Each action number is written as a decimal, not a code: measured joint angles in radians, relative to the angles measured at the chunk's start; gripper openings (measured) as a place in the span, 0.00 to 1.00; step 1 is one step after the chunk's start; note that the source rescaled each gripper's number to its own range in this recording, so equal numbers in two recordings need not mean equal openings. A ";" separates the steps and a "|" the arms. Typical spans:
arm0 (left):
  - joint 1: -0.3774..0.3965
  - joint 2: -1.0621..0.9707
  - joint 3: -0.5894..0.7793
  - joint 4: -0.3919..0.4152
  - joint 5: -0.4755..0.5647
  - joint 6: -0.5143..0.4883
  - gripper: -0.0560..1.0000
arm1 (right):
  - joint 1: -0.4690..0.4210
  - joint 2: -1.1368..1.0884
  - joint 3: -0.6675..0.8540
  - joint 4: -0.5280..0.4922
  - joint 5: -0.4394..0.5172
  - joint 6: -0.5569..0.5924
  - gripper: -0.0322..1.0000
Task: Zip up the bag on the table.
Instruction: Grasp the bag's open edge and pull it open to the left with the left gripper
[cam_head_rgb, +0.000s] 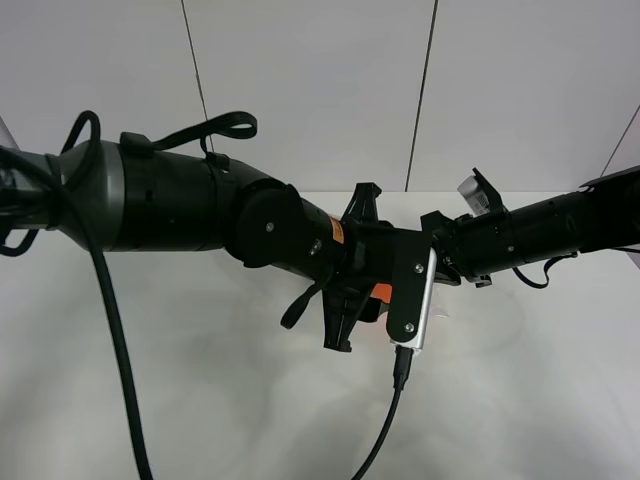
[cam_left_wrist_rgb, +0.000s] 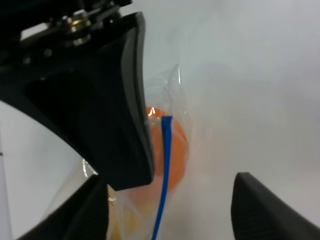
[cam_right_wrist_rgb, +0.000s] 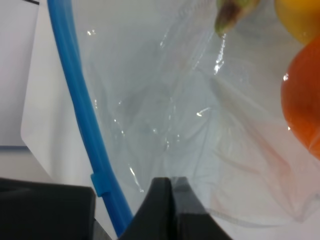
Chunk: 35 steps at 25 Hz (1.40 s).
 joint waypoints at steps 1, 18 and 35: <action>0.000 0.000 0.000 0.000 0.000 0.012 0.83 | 0.000 0.000 0.000 0.000 0.000 0.000 0.03; 0.068 0.018 0.000 0.002 -0.014 0.089 0.81 | 0.000 0.000 0.000 0.000 0.008 0.000 0.03; 0.070 0.018 0.000 0.001 -0.022 0.088 0.81 | 0.000 0.000 0.000 0.000 0.007 0.000 0.03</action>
